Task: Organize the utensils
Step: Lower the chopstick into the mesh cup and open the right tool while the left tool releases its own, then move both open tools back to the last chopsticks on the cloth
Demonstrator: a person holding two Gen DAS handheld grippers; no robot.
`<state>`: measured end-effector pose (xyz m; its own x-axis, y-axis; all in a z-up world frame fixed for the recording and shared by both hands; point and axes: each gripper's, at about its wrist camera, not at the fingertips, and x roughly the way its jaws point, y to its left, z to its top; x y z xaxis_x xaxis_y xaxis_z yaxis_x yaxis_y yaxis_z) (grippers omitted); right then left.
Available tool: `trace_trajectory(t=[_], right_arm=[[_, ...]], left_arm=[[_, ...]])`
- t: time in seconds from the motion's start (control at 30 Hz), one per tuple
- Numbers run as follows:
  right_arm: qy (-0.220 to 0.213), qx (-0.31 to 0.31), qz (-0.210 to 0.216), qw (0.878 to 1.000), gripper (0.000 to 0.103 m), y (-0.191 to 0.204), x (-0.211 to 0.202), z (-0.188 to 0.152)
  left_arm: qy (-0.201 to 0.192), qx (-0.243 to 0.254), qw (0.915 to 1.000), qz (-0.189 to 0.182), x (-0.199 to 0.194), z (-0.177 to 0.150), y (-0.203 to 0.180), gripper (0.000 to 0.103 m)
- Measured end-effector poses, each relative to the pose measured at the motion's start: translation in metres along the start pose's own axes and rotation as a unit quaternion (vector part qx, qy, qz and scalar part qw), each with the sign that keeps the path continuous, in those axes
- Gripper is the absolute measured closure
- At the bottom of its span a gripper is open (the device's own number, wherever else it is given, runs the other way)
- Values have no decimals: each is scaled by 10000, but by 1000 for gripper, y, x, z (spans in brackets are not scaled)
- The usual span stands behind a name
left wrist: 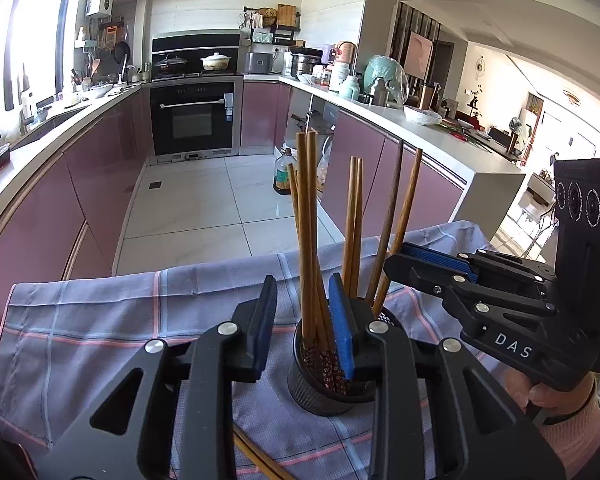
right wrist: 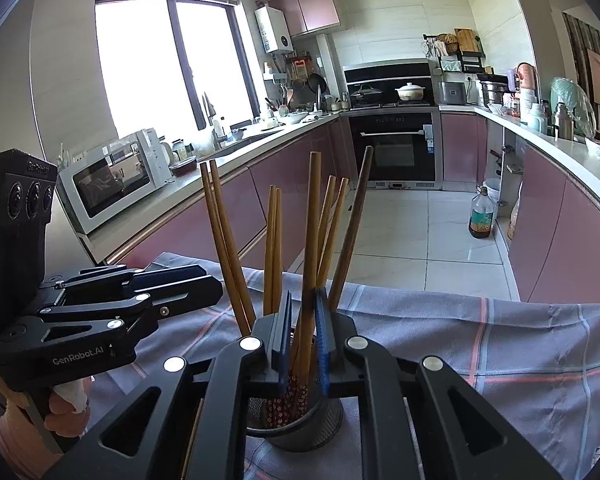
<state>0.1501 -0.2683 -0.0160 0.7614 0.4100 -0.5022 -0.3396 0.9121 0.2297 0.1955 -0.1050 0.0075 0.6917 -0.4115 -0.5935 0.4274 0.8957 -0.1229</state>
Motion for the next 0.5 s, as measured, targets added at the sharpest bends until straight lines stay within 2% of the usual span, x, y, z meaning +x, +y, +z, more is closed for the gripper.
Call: trace_trajectory(t=[0.43,0.5], right_arm=[[-225,-54,51,9997,89,4,-23,-6],[-244,-67,101,9996,85,5,-28,-9]], left_arm=[[-358,-72,9987,343,-32,-23,14,65],[-409,-90,9984,380,-39,-28,16,64]])
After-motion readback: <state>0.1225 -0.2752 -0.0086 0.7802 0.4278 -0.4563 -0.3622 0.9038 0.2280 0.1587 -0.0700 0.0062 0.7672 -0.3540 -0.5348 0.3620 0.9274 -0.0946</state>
